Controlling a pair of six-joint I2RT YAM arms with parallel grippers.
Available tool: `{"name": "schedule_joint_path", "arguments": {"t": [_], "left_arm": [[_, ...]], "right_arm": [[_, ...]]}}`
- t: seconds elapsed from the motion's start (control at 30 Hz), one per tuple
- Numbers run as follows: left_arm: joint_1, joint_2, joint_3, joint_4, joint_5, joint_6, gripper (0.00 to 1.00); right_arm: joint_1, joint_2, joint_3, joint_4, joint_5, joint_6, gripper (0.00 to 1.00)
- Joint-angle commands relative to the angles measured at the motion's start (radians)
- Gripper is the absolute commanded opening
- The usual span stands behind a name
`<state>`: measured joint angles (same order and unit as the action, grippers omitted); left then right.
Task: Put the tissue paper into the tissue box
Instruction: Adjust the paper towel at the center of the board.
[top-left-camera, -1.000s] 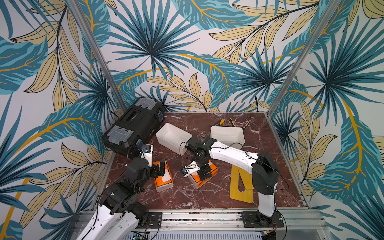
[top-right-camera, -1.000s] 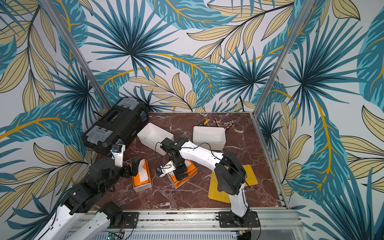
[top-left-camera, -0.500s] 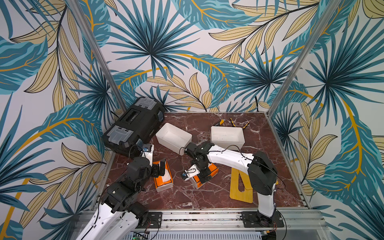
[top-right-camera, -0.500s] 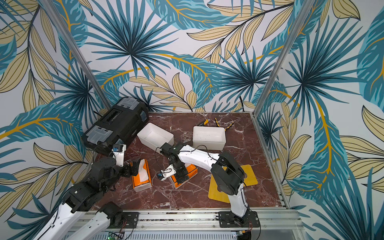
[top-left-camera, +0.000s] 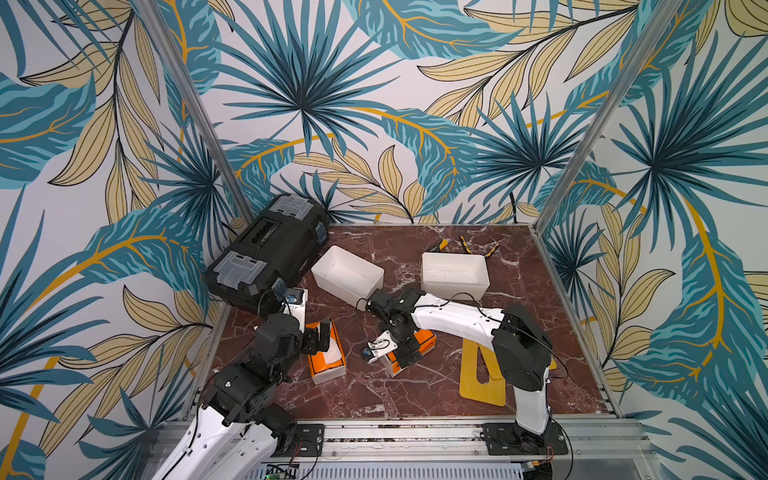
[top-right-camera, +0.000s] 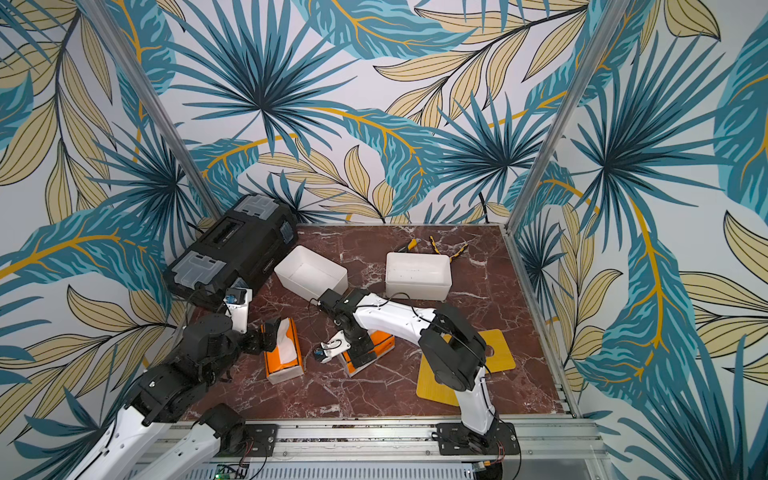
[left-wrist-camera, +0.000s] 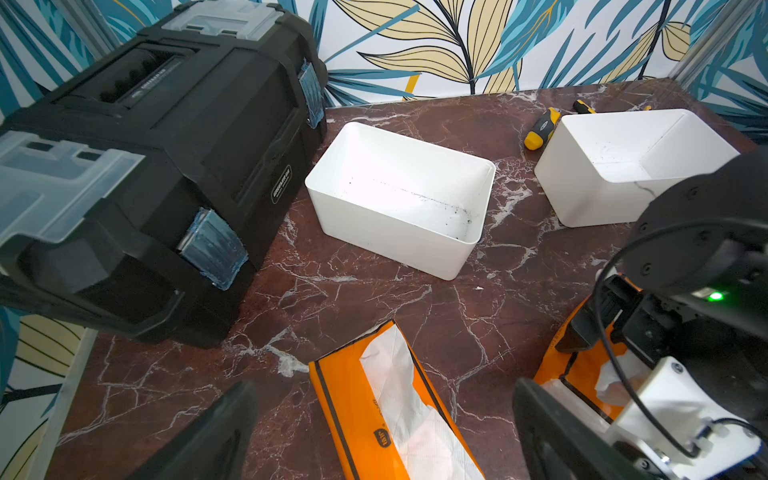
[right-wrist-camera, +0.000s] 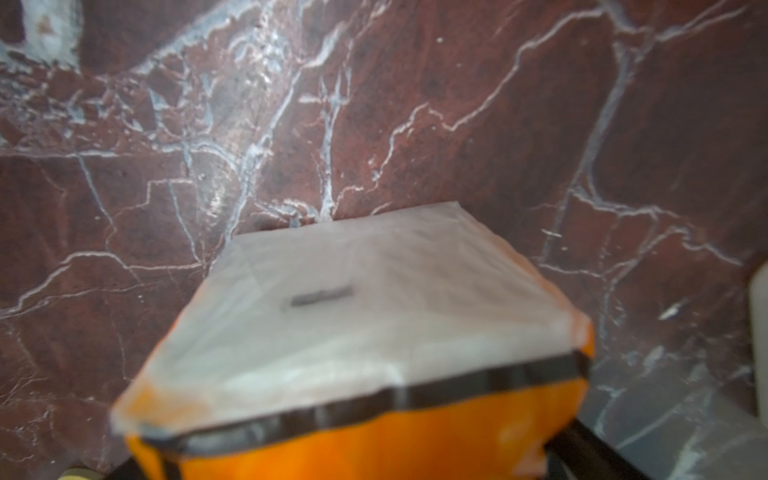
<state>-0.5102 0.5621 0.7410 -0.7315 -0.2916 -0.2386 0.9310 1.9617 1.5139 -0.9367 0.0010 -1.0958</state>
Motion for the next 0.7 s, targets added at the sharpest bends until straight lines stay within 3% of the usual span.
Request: {"name": "schedule_joint_path", "arguments": {"t": [0.0,0.37,0.67], "left_arm": [[-0.004,0.004,-0.014,-0.006,-0.006,0.01,1.0],[-0.003,0.011,-0.014,-0.005,0.0,0.015,1.0],[-0.003,0.025,-0.011,-0.007,0.011,0.016,1.0]], "right_arm": [[0.004,-0.075,-0.001,-0.013,-0.001,-0.009,1.0],[0.002,0.03,0.052,-0.128,-0.024,0.018,1.0],[0.001,0.064,0.073,-0.077,-0.02,0.031,1.0]]}}
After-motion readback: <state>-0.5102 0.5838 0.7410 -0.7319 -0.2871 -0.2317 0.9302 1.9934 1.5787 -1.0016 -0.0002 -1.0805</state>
